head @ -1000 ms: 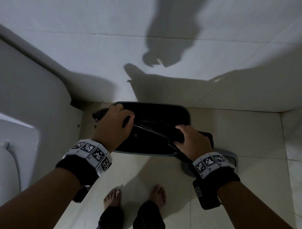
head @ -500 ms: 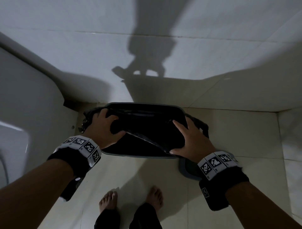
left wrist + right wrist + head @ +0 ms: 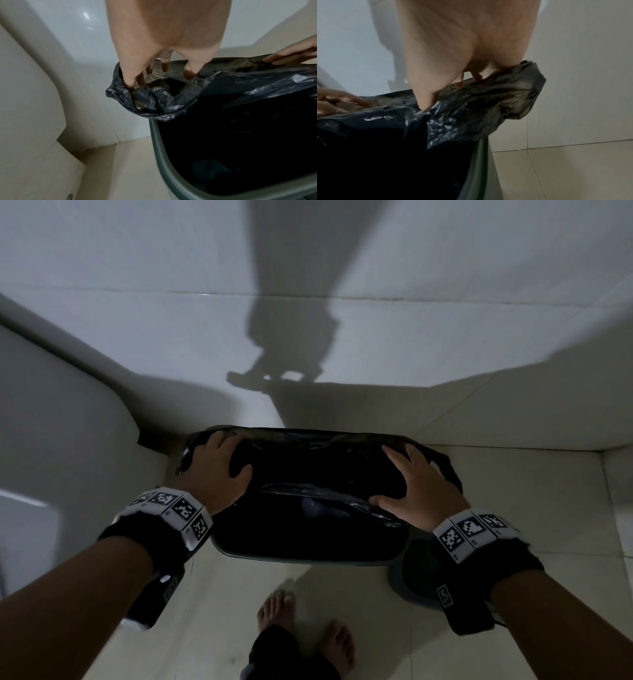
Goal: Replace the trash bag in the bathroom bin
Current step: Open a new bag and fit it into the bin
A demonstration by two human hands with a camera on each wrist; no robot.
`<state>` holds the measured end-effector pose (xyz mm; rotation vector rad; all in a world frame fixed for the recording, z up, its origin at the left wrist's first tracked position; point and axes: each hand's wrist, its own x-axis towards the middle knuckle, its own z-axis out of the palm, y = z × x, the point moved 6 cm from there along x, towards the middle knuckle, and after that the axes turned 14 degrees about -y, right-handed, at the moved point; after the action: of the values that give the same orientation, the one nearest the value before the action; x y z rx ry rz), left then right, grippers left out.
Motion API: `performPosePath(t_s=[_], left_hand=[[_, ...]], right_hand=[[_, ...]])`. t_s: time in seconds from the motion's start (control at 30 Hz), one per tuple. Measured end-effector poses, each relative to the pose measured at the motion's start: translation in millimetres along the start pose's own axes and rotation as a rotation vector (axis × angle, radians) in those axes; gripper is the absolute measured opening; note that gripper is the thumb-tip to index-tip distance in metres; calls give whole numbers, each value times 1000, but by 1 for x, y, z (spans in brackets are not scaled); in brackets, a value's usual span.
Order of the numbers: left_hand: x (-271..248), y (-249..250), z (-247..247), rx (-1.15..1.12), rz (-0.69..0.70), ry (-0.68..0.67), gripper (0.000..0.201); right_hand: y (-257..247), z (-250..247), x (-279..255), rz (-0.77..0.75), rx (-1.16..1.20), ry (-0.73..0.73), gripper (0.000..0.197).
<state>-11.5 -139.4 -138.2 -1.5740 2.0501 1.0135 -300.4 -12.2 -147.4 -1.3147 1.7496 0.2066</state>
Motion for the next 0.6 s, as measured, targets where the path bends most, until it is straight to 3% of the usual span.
performPosePath(t_s=[0.33, 0.43, 0.6], left_hand=[[41, -10, 1, -2, 4, -85, 84], [46, -16, 3, -95, -40, -148, 66], [46, -29, 8, -138, -93, -167, 65]], right_hand=[[2, -2, 30, 34, 186, -6, 82], [9, -2, 34, 79, 287, -5, 72], [28, 9, 32, 181, 445, -9, 69]])
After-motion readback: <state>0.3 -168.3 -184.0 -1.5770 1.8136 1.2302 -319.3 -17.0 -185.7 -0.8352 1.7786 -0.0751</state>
